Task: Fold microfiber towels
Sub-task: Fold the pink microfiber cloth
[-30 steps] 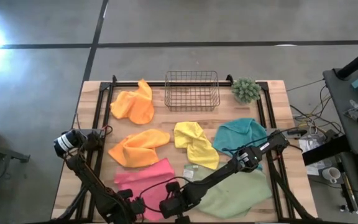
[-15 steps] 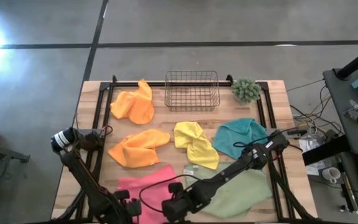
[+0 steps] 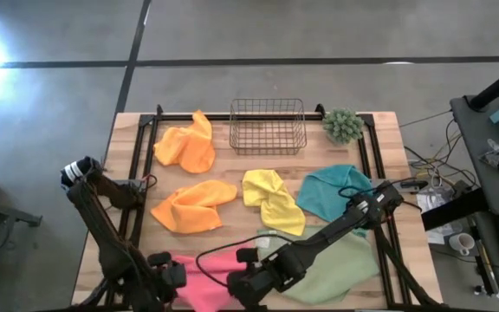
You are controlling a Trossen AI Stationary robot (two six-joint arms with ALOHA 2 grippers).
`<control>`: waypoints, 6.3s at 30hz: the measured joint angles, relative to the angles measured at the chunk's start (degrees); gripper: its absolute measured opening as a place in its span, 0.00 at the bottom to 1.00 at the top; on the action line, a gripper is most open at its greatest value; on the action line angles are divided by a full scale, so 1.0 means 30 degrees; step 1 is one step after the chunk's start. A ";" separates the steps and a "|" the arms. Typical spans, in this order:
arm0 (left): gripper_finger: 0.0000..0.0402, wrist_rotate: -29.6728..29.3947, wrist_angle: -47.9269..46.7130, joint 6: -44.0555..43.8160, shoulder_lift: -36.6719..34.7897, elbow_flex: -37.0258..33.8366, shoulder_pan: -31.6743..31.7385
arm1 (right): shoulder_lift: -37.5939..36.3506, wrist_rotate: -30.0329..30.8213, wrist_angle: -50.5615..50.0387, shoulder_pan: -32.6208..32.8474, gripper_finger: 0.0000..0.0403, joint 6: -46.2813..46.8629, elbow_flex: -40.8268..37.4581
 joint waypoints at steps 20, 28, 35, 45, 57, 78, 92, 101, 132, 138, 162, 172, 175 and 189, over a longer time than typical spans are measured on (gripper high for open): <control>0.00 -0.1213 -0.2051 0.2410 -0.3704 -0.0017 0.1284 | -0.2760 0.2879 -0.1117 -0.0771 0.02 0.0005 0.0000; 0.00 -0.1264 -0.3516 0.3035 -0.4624 0.0077 0.1647 | -0.2886 0.2946 -0.1427 -0.1576 0.02 -0.0313 0.0000; 0.00 -0.1953 -0.6285 0.3182 -0.5535 0.1246 0.1894 | -0.3679 0.2954 -0.1827 -0.2264 0.02 -0.1501 0.0000; 0.00 -0.2831 -0.9729 0.5105 -0.6487 0.2780 0.3545 | -0.4760 0.3114 -0.2254 -0.3946 0.02 -0.3701 0.0000; 0.00 -0.0895 -0.8577 0.6467 -0.6416 0.3801 0.4473 | -0.4457 0.2001 -0.3424 -0.3787 0.02 -0.2449 0.0000; 0.00 0.3756 -0.1678 0.5429 0.1936 0.2896 0.2317 | -0.0013 0.0740 -0.3103 0.0223 0.02 0.3530 -0.0073; 0.00 0.4320 -0.0528 0.3917 0.5361 0.2804 0.1262 | 0.1830 -0.0125 -0.1705 0.1375 0.02 0.6200 -0.0073; 0.00 0.3591 -0.3257 0.4532 0.4959 0.2440 0.2517 | 0.1791 0.0446 -0.2612 0.0666 0.02 0.5158 -0.0073; 0.00 0.1931 -0.0958 0.6504 0.1296 -0.3657 0.5268 | 0.1762 0.0844 -0.6061 -0.3048 0.03 0.0379 -0.0780; 0.00 0.1895 -0.1020 0.7072 0.1296 -0.3665 0.5311 | 0.1784 0.0873 -0.6035 -0.3167 0.14 0.0250 -0.0741; 0.35 0.2633 -0.2663 0.8034 0.0181 -0.3584 0.6258 | -0.0003 0.2272 -0.7029 -0.3684 0.39 -0.1284 -0.0656; 0.39 0.0141 -0.0874 0.5241 0.0035 -0.3706 0.4288 | -0.0125 0.2240 -1.0005 -0.2936 0.34 -0.0082 -0.1607; 0.39 -0.0851 -0.0017 0.4104 0.0035 -0.3899 0.3829 | -0.0490 0.2241 -1.0218 -0.2402 0.33 0.0722 -0.2580; 0.39 -0.2067 0.3517 -0.0433 0.0276 -0.6672 0.0704 | -0.4876 0.2374 0.0529 -0.0256 0.33 0.4148 -1.1577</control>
